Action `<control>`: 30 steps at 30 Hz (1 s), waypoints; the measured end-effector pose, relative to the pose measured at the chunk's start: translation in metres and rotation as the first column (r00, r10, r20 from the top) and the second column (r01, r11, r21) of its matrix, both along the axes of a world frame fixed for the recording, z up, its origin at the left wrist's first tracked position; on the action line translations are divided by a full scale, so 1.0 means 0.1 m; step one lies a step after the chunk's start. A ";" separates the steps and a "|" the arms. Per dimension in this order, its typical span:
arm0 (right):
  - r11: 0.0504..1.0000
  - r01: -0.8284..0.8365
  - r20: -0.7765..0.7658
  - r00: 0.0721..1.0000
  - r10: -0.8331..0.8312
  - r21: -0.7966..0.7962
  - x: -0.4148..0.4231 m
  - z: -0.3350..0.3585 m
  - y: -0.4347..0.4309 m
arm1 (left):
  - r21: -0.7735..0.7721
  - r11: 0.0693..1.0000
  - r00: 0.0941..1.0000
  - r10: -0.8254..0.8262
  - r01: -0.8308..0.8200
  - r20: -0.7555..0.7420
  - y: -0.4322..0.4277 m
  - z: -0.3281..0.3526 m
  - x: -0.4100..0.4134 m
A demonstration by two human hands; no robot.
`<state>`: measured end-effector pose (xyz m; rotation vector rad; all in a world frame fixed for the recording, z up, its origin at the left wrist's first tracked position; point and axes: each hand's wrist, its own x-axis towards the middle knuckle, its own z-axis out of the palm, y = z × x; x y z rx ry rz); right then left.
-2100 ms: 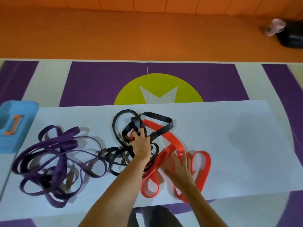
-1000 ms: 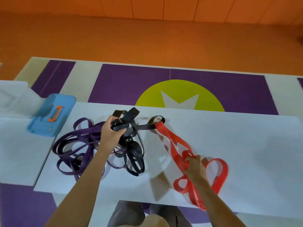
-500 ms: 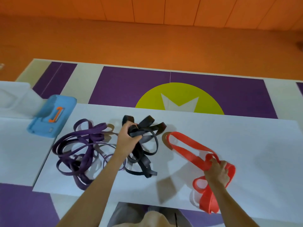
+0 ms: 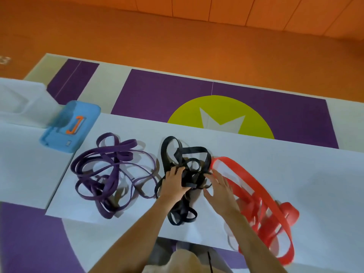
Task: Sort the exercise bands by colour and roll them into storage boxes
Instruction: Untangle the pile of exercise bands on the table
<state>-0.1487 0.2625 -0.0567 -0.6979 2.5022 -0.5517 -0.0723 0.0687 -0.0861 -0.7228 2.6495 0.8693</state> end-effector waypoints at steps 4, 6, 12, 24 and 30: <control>0.995 -0.093 0.101 0.991 0.088 0.040 0.14 -0.12 -0.15 | -0.041 0.989 0.982 -0.138 0.144 0.127 -0.01 0.05 0.00; 0.995 -0.071 0.121 0.991 0.063 0.066 0.19 -0.15 -0.19 | -0.005 0.981 0.971 -0.193 0.196 0.144 -0.06 0.15 0.03; 0.997 -0.044 -0.002 0.999 0.044 -0.067 0.26 -0.04 -0.51 | 0.170 0.970 0.975 -0.192 0.172 0.111 -0.51 0.58 0.36; 0.962 -0.212 -0.050 0.977 0.206 -0.172 0.65 0.08 -1.84 | -0.134 0.765 0.764 0.642 -0.631 0.065 -2.10 0.48 1.52; 0.994 -0.039 0.232 0.973 0.014 0.103 0.63 -0.02 -2.70 | 0.275 0.468 0.540 0.771 -0.840 0.337 -2.56 0.17 1.60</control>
